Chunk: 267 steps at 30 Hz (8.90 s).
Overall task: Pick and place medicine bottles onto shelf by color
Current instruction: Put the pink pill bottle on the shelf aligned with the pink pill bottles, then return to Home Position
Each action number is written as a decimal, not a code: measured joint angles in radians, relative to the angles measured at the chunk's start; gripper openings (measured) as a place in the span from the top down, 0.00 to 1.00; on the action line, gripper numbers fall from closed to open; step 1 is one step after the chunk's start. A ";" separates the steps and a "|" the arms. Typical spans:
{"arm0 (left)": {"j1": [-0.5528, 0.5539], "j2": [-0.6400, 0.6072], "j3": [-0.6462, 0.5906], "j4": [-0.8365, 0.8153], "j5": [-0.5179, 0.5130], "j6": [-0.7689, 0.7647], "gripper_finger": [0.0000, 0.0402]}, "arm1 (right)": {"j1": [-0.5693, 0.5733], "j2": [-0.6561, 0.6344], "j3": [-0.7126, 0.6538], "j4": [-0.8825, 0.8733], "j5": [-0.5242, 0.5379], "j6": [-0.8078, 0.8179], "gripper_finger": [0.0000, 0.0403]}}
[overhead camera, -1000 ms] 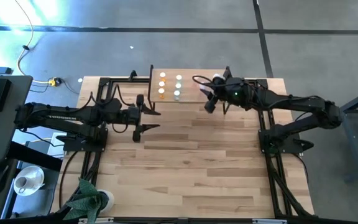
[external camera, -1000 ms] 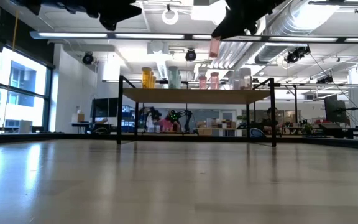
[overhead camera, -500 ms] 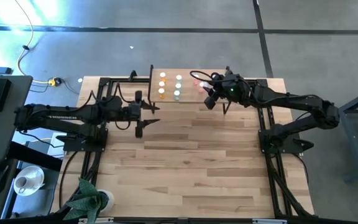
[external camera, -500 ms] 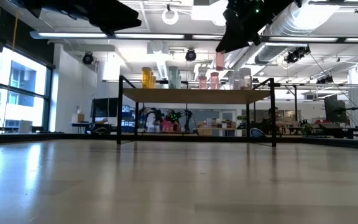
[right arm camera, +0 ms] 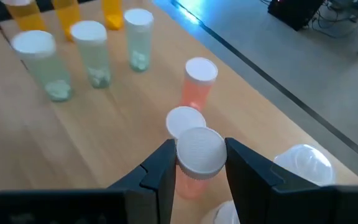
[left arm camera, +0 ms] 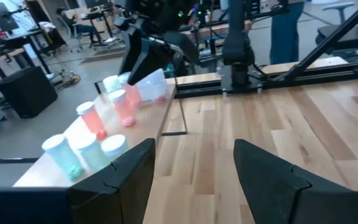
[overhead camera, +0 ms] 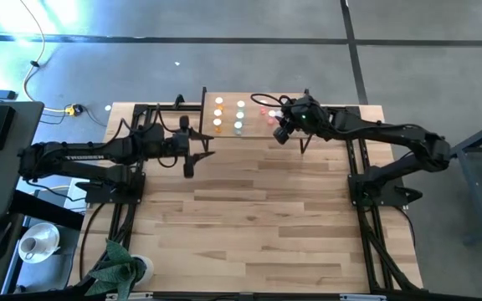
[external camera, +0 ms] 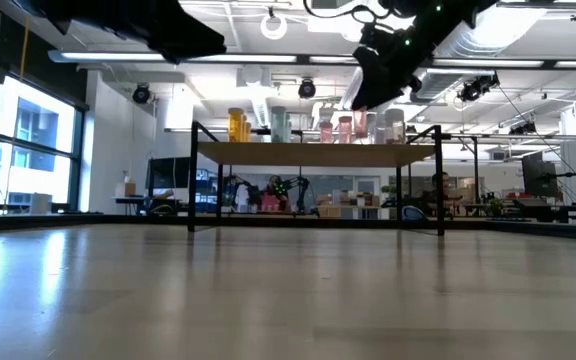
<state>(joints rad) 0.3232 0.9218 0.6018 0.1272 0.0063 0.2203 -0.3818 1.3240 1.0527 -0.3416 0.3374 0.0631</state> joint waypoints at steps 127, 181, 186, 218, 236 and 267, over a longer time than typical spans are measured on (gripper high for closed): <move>0.038 0.000 0.000 -0.064 0.008 0.000 0.48 | 0.056 0.083 0.000 0.081 -0.146 -0.090 0.72; 0.038 0.000 0.000 -0.078 0.008 0.000 0.48 | 0.055 -0.157 -0.001 -0.332 0.023 0.142 0.54; 0.038 0.000 0.000 -0.078 0.008 0.000 0.48 | 0.055 -0.130 -0.001 -0.331 0.023 0.165 0.54; 0.061 -0.130 -0.001 -0.141 -0.021 0.022 0.48 | 0.055 -0.226 -0.001 -0.275 0.016 0.086 0.54; 0.141 -0.567 -0.131 -0.317 0.079 -0.133 0.48 | 0.066 -0.391 -0.202 -0.104 -0.147 0.013 0.54; 0.139 -0.682 -0.590 0.041 0.160 -0.312 0.48 | 0.175 -0.933 -0.671 0.101 -0.156 0.052 0.54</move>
<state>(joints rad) 0.4622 0.2401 0.0116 0.1684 0.1660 -0.0919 -0.2066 0.3912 0.3814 -0.2407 0.1817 0.1150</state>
